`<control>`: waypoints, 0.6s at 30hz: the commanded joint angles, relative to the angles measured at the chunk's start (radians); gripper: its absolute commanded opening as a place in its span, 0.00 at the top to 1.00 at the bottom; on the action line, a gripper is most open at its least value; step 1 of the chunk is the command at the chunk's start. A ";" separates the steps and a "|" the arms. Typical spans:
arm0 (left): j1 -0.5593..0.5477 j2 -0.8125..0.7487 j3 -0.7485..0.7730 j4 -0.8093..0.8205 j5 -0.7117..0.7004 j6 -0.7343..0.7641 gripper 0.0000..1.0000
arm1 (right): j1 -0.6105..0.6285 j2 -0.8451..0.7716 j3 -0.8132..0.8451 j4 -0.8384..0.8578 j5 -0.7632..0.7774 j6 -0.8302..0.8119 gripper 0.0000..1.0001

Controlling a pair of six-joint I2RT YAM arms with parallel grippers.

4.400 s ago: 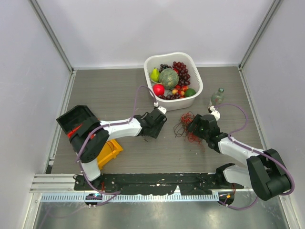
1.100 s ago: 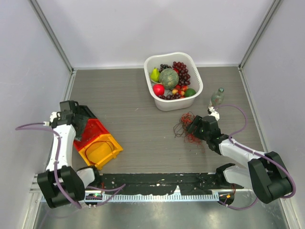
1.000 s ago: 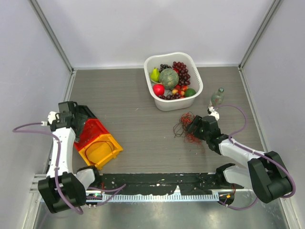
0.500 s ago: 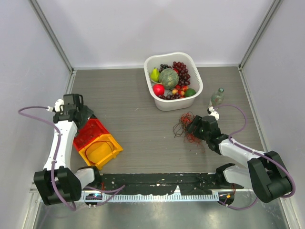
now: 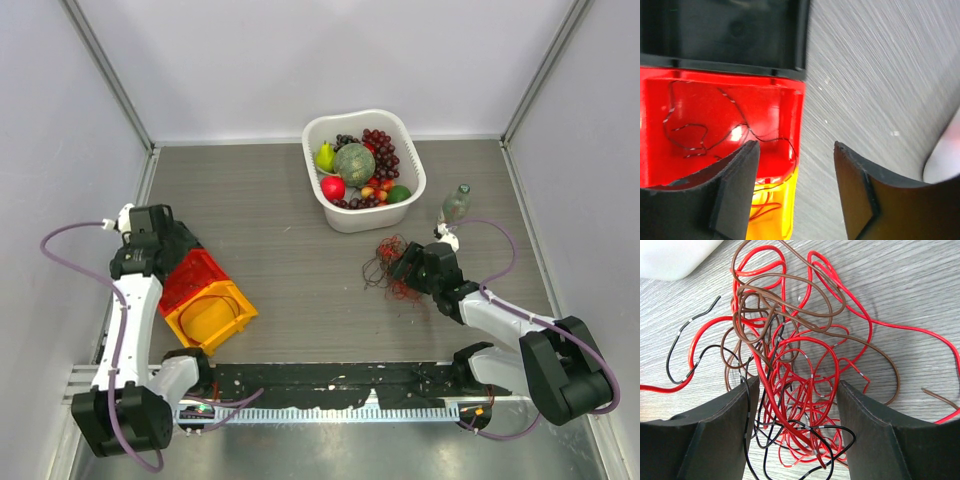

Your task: Untangle the cables

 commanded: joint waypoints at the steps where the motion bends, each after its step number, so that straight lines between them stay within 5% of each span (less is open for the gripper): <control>1: -0.081 0.023 0.009 0.092 0.203 0.126 0.40 | 0.001 0.018 -0.015 -0.042 -0.033 -0.011 0.32; 5: -0.190 0.098 -0.005 0.086 0.348 0.222 0.42 | 0.001 0.019 -0.014 -0.047 -0.021 -0.010 0.32; 9: -0.293 0.129 0.004 0.023 0.088 0.278 0.38 | 0.001 0.002 -0.021 -0.045 -0.021 -0.007 0.32; 13: -0.408 0.158 0.001 0.001 -0.167 0.331 0.48 | 0.001 0.010 -0.020 -0.044 -0.024 -0.007 0.32; 18: -0.438 0.278 0.050 -0.075 -0.252 0.339 0.50 | 0.001 0.007 -0.020 -0.044 -0.028 -0.008 0.32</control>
